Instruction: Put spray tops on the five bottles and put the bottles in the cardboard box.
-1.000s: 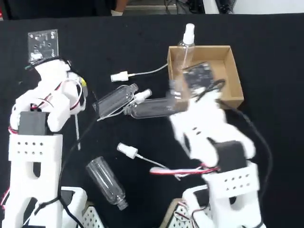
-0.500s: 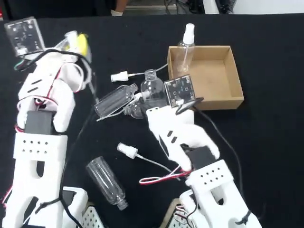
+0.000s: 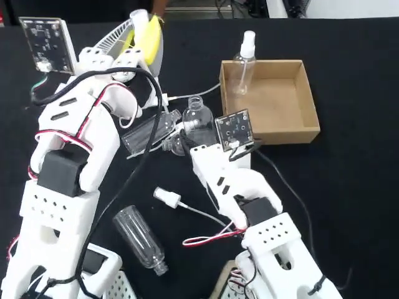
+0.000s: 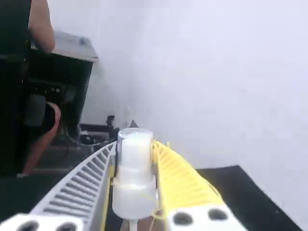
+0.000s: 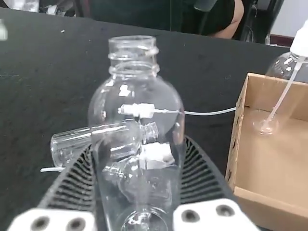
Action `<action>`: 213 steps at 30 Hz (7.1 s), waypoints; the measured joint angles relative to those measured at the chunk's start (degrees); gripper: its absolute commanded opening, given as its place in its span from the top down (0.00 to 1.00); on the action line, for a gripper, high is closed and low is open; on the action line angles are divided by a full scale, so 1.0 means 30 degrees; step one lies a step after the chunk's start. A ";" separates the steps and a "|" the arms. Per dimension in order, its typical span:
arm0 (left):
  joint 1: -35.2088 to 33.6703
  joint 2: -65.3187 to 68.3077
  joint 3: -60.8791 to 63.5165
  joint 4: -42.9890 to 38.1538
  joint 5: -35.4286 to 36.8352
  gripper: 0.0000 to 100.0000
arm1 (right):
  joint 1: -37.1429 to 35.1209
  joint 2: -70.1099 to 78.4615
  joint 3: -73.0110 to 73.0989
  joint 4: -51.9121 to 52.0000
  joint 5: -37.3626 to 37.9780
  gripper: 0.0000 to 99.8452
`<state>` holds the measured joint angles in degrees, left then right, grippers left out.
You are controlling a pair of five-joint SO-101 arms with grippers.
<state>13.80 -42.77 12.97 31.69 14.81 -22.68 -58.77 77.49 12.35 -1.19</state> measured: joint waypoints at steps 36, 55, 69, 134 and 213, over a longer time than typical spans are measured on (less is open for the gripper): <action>0.1582 0.3692 -0.0117 -0.4220 0.0000 0.97 | 0.0000 0.0000 0.0117 -0.0029 0.0850 0.99; 0.2227 0.3106 0.0879 -0.4073 0.0029 0.97 | 0.0000 0.0000 0.0117 -0.0029 0.0850 0.99; 0.1260 0.3253 0.0029 -0.3282 0.0029 0.97 | 0.0000 0.0000 0.0117 -0.0029 0.0850 0.99; -0.5451 -0.6242 1.1692 1.3363 -1.1487 0.77 | 0.2520 0.0000 0.0117 -0.0029 0.0850 0.99; -0.2139 -0.2286 1.5062 1.6879 -2.1773 0.77 | 2.2886 0.7766 -1.3832 1.1399 0.6125 0.99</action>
<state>7.38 -49.63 58.15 82.33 -50.51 45.98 -35.47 36.00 46.55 17.19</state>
